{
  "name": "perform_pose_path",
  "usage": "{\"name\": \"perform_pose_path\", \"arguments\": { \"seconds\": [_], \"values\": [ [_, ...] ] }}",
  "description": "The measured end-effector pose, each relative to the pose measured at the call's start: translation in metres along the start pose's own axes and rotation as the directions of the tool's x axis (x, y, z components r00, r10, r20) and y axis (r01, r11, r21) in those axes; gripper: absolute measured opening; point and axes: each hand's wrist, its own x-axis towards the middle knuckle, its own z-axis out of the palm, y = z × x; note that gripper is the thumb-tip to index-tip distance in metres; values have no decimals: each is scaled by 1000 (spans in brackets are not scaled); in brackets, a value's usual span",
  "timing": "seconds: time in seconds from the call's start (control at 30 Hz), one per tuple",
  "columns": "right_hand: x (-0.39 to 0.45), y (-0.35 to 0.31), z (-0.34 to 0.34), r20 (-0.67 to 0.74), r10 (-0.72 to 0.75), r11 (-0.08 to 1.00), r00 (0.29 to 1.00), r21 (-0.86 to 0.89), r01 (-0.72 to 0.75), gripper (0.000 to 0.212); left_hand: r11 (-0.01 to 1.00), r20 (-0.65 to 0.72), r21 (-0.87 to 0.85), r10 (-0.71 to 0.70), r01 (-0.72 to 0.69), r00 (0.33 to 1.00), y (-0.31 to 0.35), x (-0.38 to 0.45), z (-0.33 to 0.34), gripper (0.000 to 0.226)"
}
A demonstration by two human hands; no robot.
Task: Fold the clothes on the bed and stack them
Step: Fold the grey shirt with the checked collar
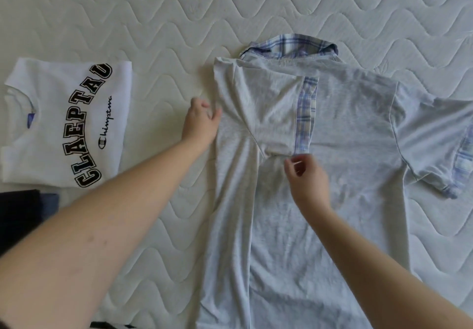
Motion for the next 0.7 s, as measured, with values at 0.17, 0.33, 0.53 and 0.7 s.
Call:
{"name": "perform_pose_path", "arguments": {
  "seconds": [0.17,0.33,0.53,0.7],
  "values": [
    [-55,13,44,371,37,999,928,20,-47,34,977,181,-11,-209,214,961,-48,-98,16,36],
    [-76,9,69,431,220,971,875,-8,-241,41,979,310,48,-201,196,929,-66,-136,22,28],
    [-120,30,74,646,261,928,718,38,-371,38,831,352,-323,-339,453,872,-88,-145,17,30],
    [-151,51,82,722,209,890,660,139,-434,40,878,202,-278,-343,389,917,-96,-141,19,23]
  ]
}}
